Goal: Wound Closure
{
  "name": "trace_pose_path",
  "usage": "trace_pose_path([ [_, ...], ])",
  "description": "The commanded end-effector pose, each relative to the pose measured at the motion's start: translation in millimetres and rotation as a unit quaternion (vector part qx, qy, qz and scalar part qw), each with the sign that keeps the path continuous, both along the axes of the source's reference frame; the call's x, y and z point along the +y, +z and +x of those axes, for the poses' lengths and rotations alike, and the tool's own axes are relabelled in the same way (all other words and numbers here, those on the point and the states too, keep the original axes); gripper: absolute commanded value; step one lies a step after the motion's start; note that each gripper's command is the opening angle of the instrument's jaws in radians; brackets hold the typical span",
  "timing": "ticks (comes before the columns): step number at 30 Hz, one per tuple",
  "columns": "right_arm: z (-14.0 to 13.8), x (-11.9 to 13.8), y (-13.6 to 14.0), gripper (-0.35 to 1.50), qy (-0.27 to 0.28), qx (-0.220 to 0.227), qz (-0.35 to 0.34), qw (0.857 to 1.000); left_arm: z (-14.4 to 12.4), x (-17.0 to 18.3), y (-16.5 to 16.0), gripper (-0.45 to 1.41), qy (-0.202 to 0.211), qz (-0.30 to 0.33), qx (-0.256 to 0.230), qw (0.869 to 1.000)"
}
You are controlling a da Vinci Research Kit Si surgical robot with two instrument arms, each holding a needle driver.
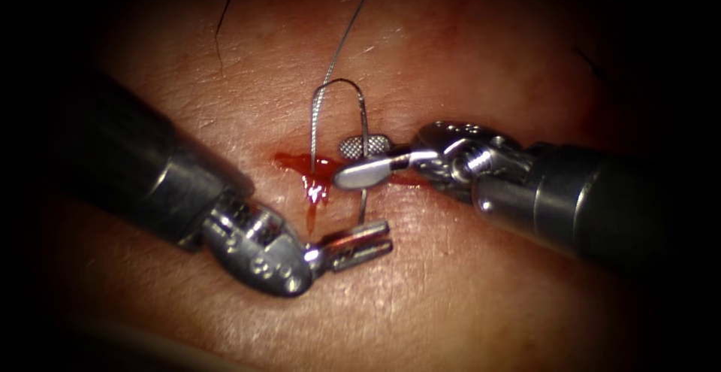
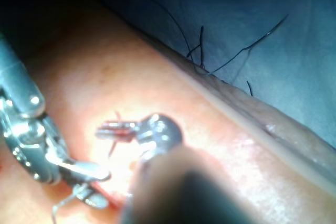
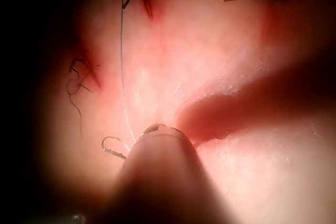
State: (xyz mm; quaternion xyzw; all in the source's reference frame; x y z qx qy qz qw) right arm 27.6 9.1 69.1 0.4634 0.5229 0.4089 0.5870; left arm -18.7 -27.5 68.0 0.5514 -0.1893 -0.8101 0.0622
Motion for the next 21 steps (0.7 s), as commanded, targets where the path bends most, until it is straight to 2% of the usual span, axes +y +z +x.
trace_pose_path([
  [1,0.8,-0.1,0.6,-0.06,0.0,0.002,-0.003,1.0,-0.1,-0.8,0.5,-0.45,0.001,0.001,0.001,1.0],
  [3,0.7,0.1,0.8,-0.2,0.002,0.003,-0.009,1.0,-0.1,-0.8,0.4,-0.45,0.001,0.001,0.001,1.0],
  [10,0.5,0.7,1.0,-0.2,0.017,-0.001,-0.016,1.0,-0.2,-0.9,0.4,-0.45,0.0,0.001,0.001,1.0],
  [16,0.4,1.2,0.4,0.31,0.031,-0.007,-0.018,0.999,-0.2,-0.9,0.4,-0.45,0.0,0.001,0.001,1.0],
  [18,0.5,1.3,0.4,0.59,0.035,-0.008,-0.017,0.999,-0.2,-0.9,0.4,-0.45,0.0,0.001,0.001,1.0],
  [19,0.5,1.3,0.4,0.68,0.037,-0.01,-0.018,0.999,-0.2,-0.9,0.4,-0.45,0.0,0.001,0.001,1.0],
  [21,0.5,1.3,0.4,0.69,0.038,-0.011,-0.018,0.999,-0.2,-0.9,0.4,-0.45,0.0,0.001,0.001,1.0],
])
